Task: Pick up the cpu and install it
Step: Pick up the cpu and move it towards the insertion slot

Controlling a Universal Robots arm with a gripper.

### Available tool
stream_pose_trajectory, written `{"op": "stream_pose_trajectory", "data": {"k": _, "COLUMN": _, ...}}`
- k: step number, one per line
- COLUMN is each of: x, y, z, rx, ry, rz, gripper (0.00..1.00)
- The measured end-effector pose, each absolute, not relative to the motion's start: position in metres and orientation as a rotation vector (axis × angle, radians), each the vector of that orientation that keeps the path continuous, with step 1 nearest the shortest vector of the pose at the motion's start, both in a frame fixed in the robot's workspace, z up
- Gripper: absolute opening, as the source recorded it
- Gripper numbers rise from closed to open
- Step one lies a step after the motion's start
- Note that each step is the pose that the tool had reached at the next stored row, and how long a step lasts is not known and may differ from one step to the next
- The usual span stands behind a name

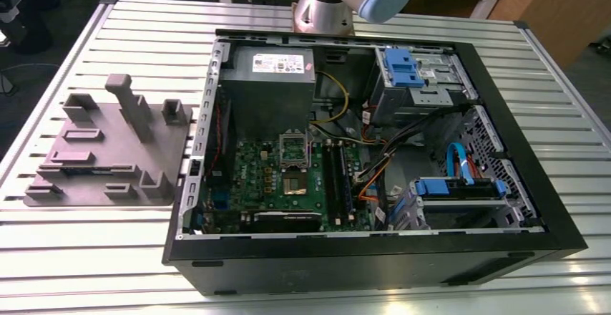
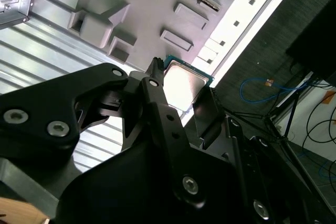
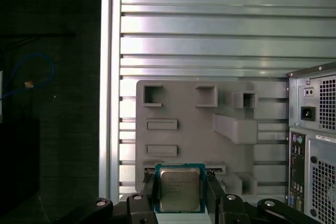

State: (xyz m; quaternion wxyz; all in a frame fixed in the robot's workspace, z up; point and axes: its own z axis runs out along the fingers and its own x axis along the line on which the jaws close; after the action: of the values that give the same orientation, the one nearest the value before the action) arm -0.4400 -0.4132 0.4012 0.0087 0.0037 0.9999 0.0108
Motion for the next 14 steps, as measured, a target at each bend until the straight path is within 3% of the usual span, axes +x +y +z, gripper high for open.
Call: {"op": "stream_pose_trajectory", "data": {"k": 14, "x": -0.4376, "y": -0.4132, "z": 0.4012, "rx": 0.012, "ry": 3.124, "rz": 0.034, "gripper": 0.47}}
